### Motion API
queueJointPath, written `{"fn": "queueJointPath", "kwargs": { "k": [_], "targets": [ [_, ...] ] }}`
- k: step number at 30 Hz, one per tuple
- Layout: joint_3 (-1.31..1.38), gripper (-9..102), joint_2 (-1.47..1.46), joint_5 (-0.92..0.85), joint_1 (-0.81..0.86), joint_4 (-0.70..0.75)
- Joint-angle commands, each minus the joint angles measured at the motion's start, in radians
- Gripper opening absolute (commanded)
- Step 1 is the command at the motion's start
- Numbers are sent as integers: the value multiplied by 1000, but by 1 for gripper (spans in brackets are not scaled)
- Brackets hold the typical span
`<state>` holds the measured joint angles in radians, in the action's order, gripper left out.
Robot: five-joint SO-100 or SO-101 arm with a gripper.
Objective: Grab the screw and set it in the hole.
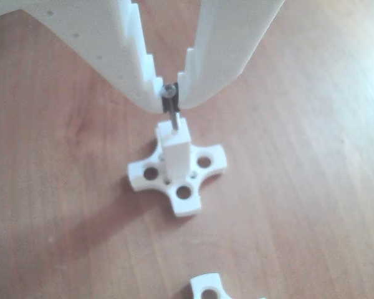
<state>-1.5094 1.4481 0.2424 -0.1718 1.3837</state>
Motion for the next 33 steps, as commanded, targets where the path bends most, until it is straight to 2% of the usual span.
{"fn": "queueJointPath", "kwargs": {
  "k": [1,33],
  "targets": [
    [12,-4,31,-6,11,0],
    [2,-4,28,-11,11,-5]
  ]
}}
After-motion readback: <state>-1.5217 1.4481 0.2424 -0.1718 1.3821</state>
